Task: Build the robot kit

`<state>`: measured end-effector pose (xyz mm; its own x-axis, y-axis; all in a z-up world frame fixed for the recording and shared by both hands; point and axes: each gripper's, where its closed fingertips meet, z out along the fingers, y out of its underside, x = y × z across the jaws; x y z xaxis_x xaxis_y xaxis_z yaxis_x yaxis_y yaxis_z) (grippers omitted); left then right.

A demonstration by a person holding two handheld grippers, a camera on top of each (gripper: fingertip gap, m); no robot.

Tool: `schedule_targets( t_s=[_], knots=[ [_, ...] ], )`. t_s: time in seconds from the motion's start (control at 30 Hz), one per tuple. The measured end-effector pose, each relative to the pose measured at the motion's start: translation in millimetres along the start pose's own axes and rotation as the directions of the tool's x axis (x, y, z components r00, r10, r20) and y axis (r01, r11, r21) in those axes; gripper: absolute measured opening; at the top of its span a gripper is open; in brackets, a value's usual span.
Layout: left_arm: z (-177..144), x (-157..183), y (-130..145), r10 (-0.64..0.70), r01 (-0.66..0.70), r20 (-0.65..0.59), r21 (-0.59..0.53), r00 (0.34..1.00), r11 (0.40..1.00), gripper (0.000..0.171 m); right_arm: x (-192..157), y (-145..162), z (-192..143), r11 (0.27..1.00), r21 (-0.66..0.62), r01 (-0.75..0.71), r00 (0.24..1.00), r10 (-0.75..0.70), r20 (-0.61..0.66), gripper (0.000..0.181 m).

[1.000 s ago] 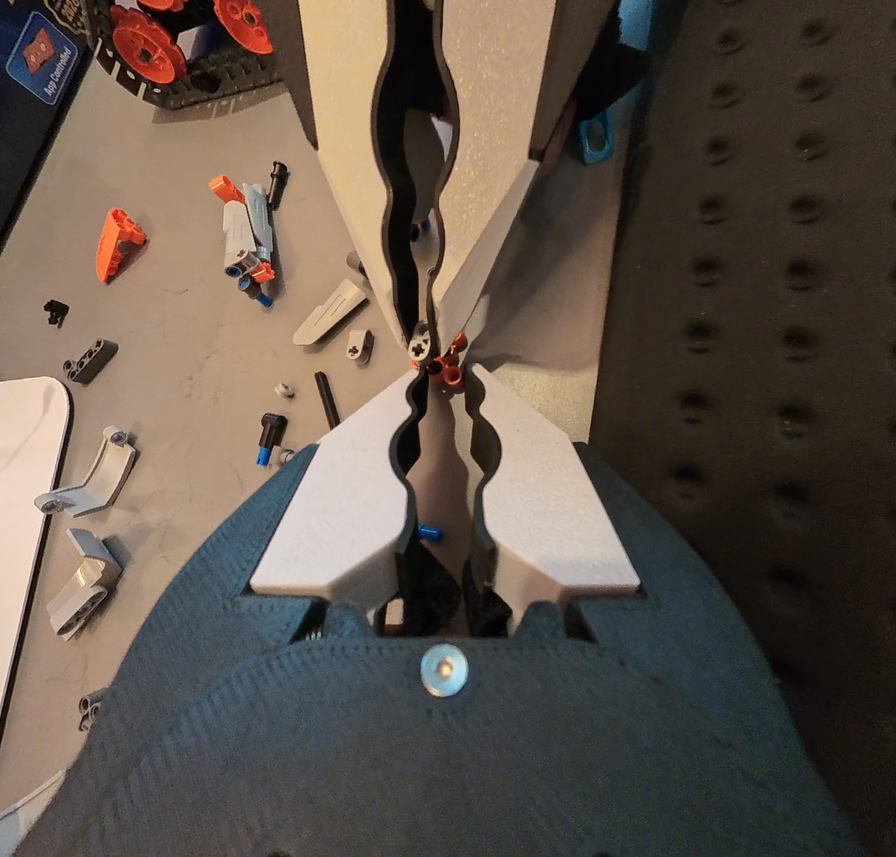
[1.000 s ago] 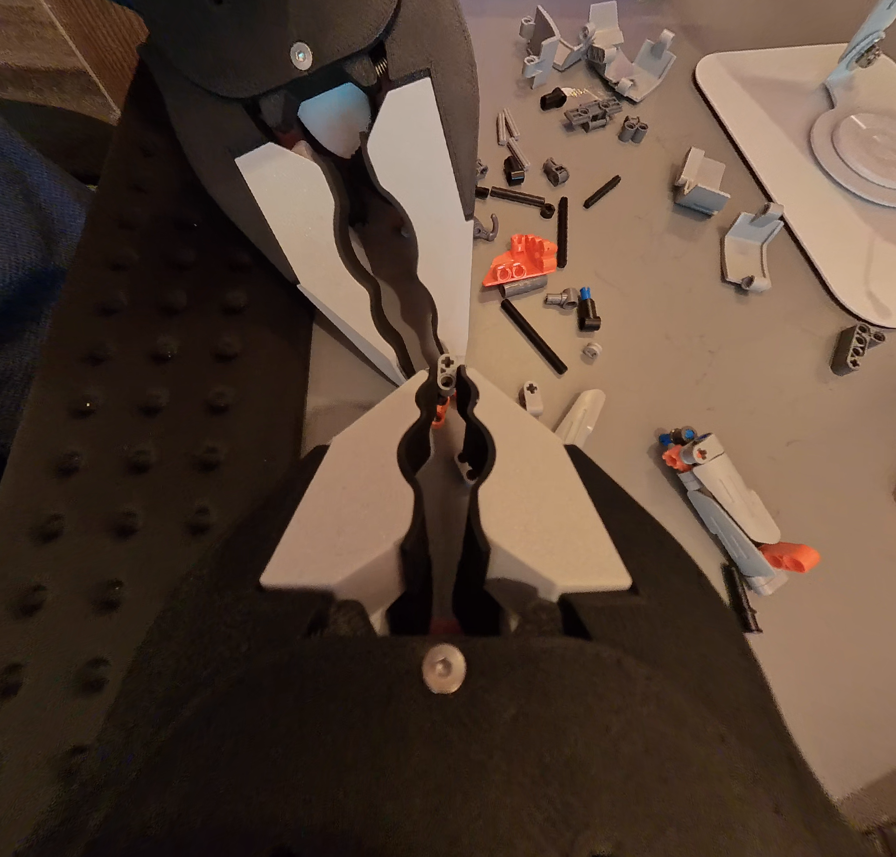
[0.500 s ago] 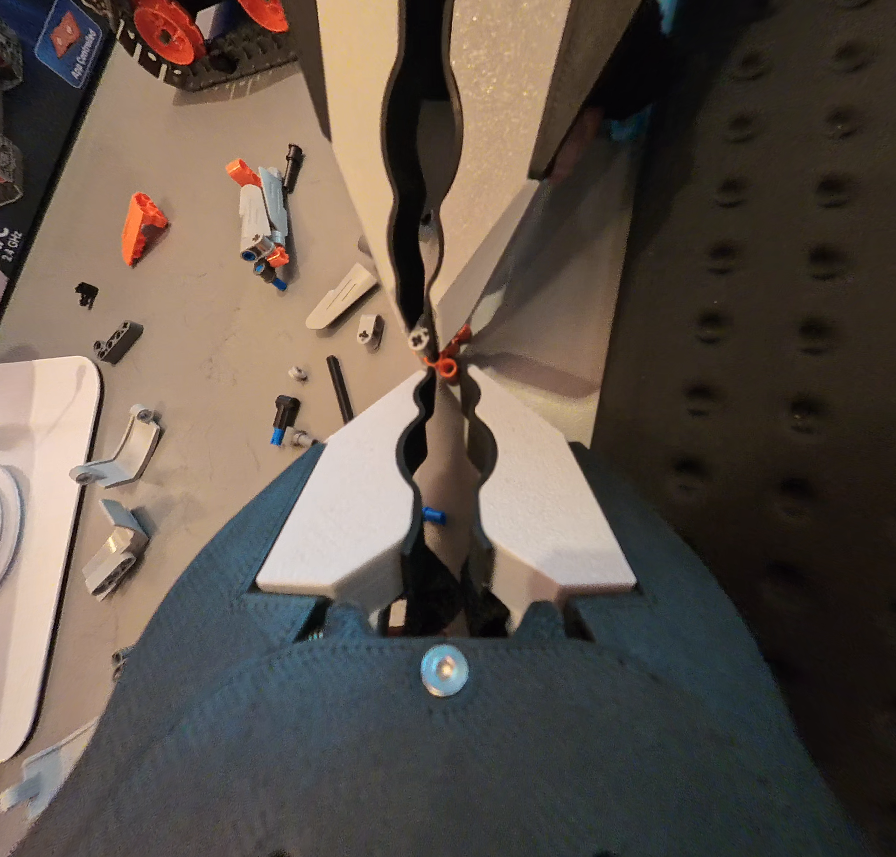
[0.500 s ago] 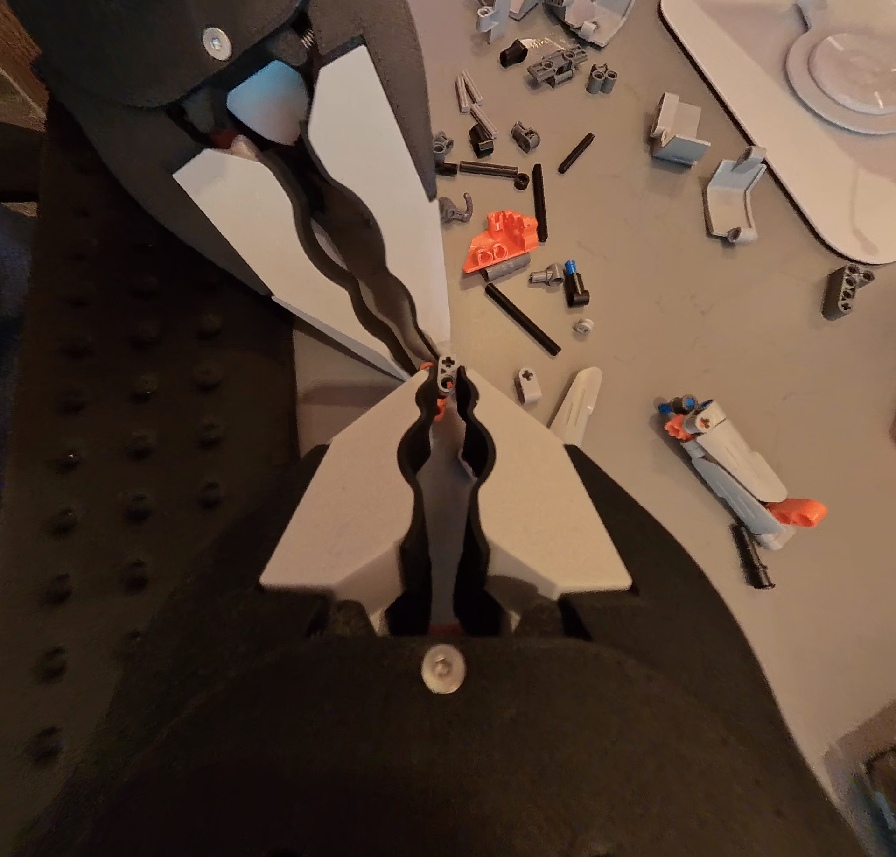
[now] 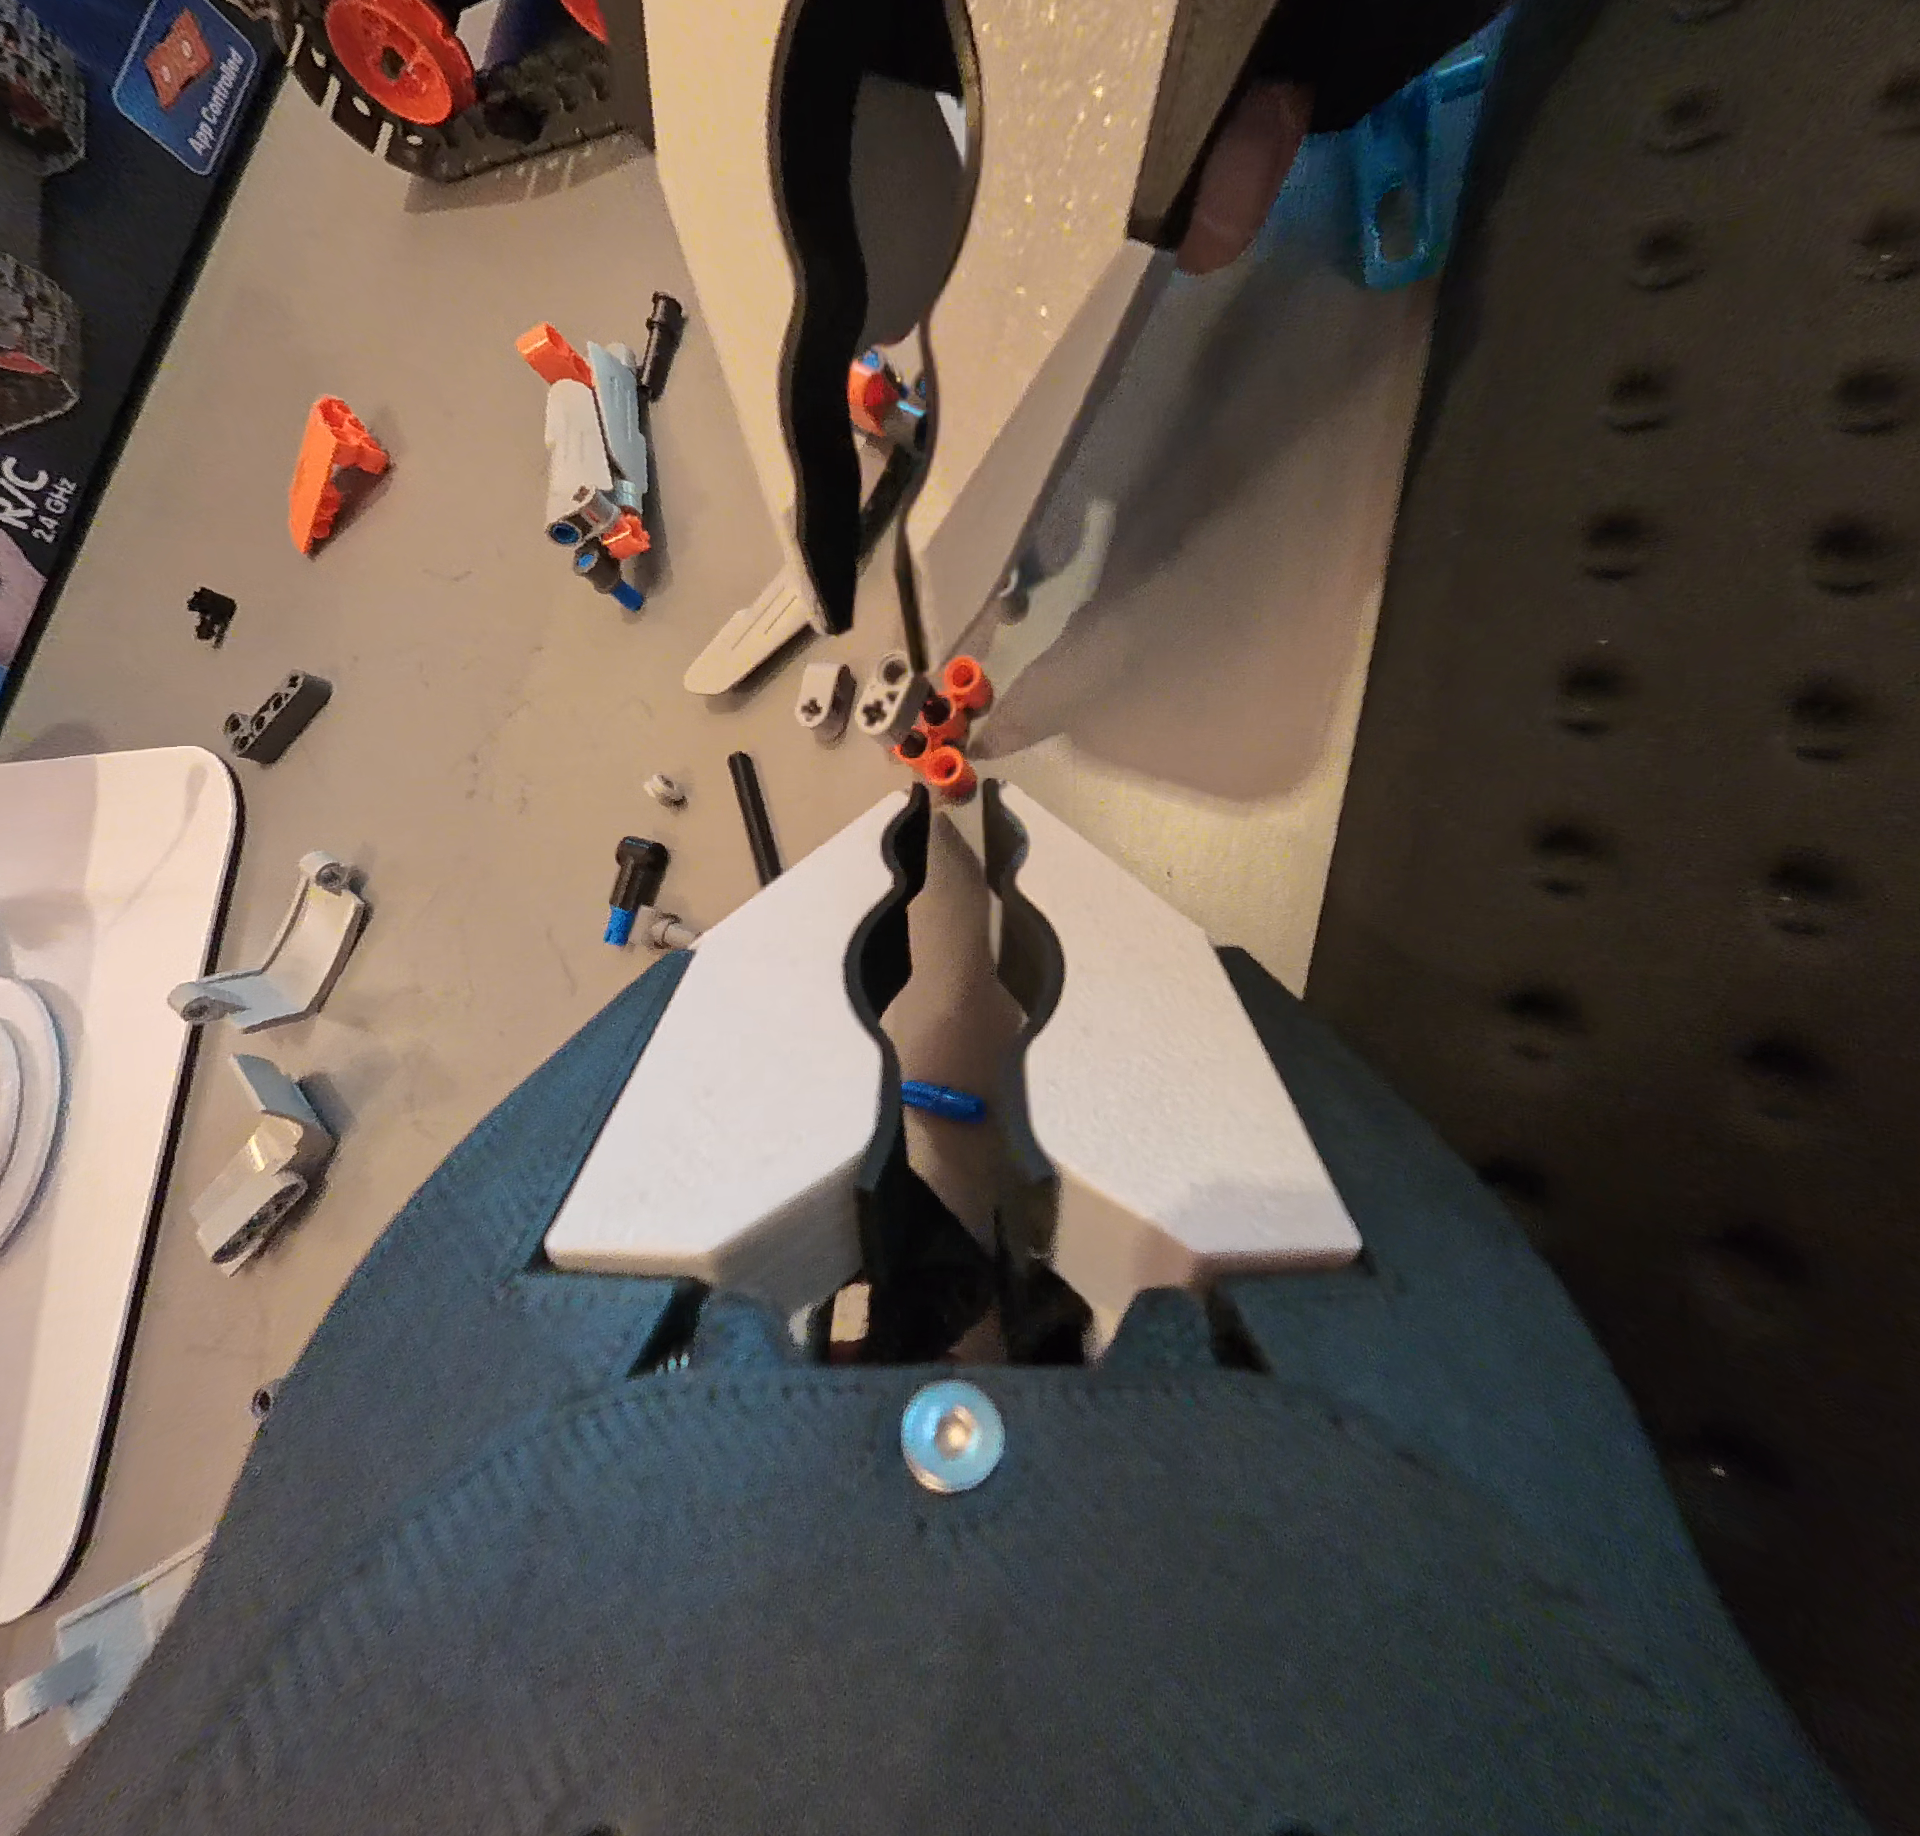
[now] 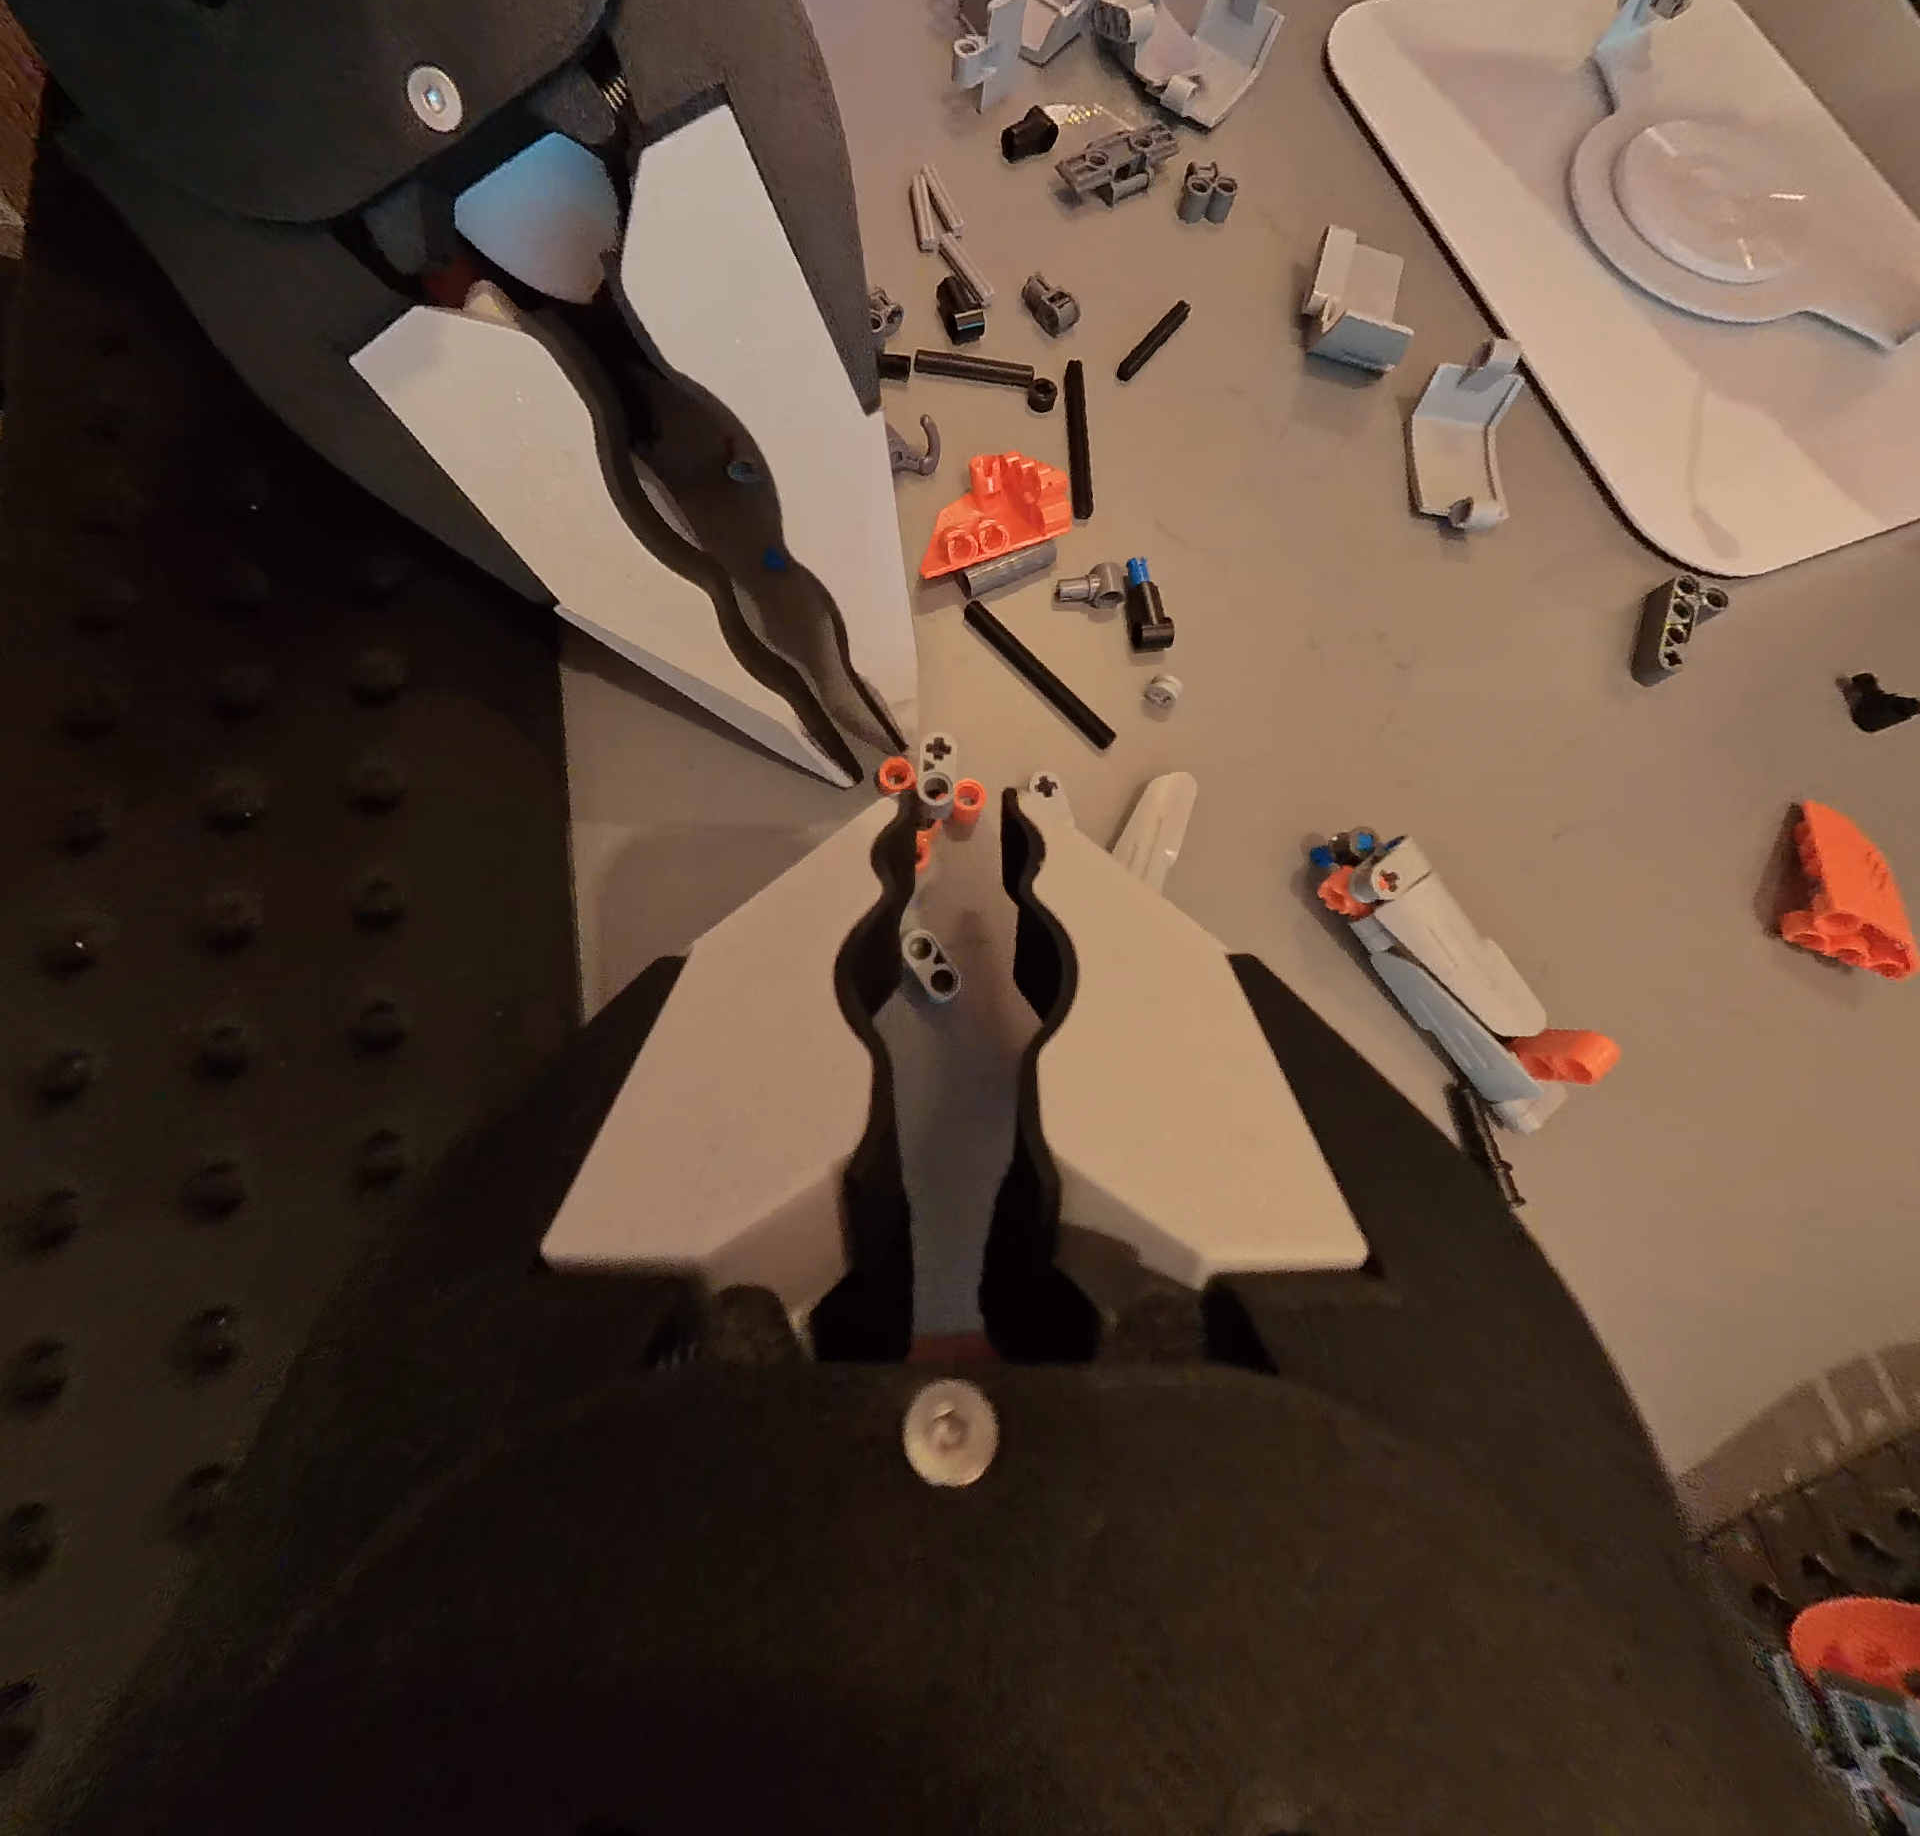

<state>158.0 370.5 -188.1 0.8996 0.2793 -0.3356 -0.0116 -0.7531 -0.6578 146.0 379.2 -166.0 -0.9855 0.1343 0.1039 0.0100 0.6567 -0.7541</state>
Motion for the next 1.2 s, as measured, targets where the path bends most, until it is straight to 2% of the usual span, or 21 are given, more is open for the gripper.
schedule_targets(
  t_s=[0.17,0.63,0.73,0.87,1.0,1.1,1.2],
  knots=[
    [3,2,-3,0.006,-0.006,-0.016,0.002,1.0,1.0,0.005,-3,3,6,0.999,-0.031,0.006,1.0,-0.005,0.015,0.006],
    [6,2,-6,0.037,-0.037,0.0,0.006,0.999,0.999,0.004,-3,7,5,0.996,-0.079,0.039,0.999,-0.04,-0.008,0.005],
    [3,-5,-5,0.034,-0.034,0.006,0.004,0.999,0.999,0.02,-4,7,5,0.998,-0.054,0.043,0.999,-0.042,0.006,0.005],
    [1,-7,-8,0.083,-0.081,-0.071,0.023,0.994,0.996,0.039,-5,6,4,0.995,-0.043,0.09,0.996,-0.089,0.025,0.005],
    [7,-4,-10,0.123,-0.12,-0.137,0.027,0.983,0.992,0.03,-6,5,5,0.992,-0.019,0.125,0.99,-0.124,0.064,0.005],
    [10,-1,-11,0.094,-0.09,-0.185,0.028,0.978,0.996,0.022,-7,6,4,0.989,-0.001,0.147,0.986,-0.146,0.083,0.005],
    [10,0,-11,0.074,-0.068,-0.206,0.038,0.976,0.997,0.022,-7,6,4,0.99,0.002,0.144,0.984,-0.143,0.102,0.005]
  ],
)
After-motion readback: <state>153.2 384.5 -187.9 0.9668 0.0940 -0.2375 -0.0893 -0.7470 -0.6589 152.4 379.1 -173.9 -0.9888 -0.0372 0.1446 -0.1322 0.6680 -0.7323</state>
